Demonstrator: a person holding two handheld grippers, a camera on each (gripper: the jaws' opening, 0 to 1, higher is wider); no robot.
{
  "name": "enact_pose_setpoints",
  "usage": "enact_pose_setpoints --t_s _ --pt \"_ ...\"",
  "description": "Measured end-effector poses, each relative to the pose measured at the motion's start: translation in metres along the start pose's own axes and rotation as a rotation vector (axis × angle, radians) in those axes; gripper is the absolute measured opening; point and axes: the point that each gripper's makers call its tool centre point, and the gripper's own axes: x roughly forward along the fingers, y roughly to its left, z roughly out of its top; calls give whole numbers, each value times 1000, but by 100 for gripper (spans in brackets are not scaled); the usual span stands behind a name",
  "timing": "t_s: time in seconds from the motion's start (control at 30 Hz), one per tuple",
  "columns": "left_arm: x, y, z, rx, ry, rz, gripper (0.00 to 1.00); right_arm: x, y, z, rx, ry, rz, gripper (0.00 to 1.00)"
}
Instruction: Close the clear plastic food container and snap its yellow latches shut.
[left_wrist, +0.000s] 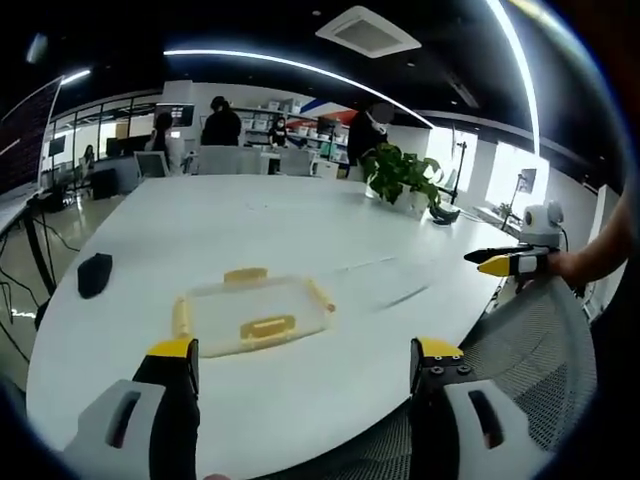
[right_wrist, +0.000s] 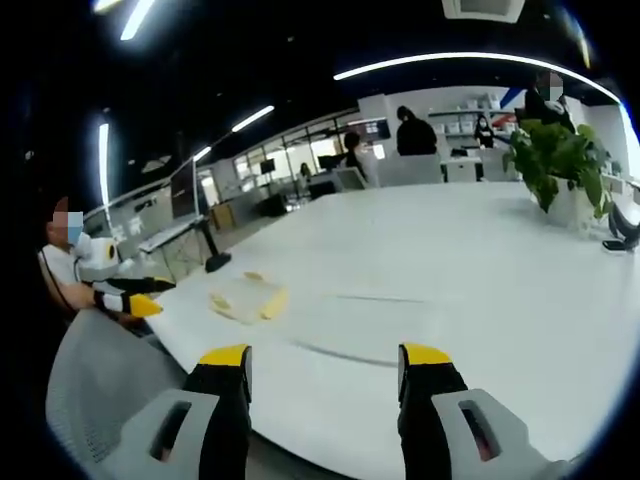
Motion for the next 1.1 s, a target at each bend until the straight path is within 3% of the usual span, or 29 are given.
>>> enact_pose_setpoints --t_s 0.37,0.77,0.97,1.1 --pt "1 0 -1 -23 3 -5 99 1 1 -2 -17 13 1 65" --pt "1 1 -4 -46 20 -9 98 0 1 1 -24 -1 -12 67" --pt "-1 0 1 -28 20 -12 96 -2 5 16 -41 -58 -10 76" --pt "-4 0 5 -33 9 -17 95 -2 11 20 -53 -67 10 76"
